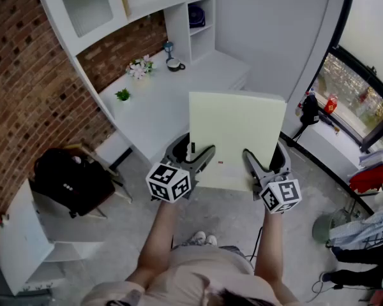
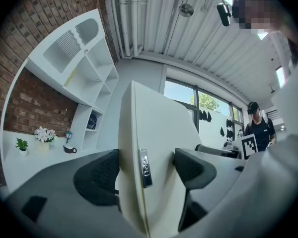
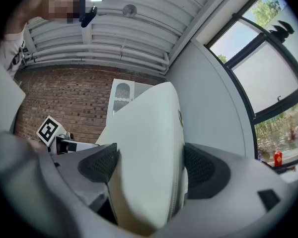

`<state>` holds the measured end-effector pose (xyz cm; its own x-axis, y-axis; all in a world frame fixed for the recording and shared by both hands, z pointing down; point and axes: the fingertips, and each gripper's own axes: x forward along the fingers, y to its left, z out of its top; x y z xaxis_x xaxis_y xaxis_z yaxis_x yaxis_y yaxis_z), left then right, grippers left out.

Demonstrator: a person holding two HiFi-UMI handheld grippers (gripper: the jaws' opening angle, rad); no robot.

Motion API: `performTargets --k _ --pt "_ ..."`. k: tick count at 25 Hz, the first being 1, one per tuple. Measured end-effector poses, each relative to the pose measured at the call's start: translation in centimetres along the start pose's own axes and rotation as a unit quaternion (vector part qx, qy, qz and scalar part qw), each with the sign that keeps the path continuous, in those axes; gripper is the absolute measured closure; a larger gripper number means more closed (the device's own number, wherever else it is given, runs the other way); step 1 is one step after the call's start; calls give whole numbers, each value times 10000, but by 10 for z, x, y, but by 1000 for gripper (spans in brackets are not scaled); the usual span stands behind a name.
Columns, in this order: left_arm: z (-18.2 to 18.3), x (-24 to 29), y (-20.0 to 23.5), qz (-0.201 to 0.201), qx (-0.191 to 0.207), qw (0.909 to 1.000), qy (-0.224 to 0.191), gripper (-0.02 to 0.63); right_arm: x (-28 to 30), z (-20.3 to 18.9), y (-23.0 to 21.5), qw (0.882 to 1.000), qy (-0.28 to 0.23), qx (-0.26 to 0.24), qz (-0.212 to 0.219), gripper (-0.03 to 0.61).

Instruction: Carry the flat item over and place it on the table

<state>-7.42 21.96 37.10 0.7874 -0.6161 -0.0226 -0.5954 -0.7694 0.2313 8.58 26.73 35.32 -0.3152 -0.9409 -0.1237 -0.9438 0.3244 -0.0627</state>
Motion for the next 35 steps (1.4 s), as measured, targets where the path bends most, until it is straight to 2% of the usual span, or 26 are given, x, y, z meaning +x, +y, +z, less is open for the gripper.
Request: performTargets --k 13,35 --pt "-4 -5 17 10 -130 9999 24 276 12 -5 11 10000 38 18 25 147" --pt "-17 20 44 -132 -256 9995 123 275 38 -20 -4 10000 29 46 10 151"
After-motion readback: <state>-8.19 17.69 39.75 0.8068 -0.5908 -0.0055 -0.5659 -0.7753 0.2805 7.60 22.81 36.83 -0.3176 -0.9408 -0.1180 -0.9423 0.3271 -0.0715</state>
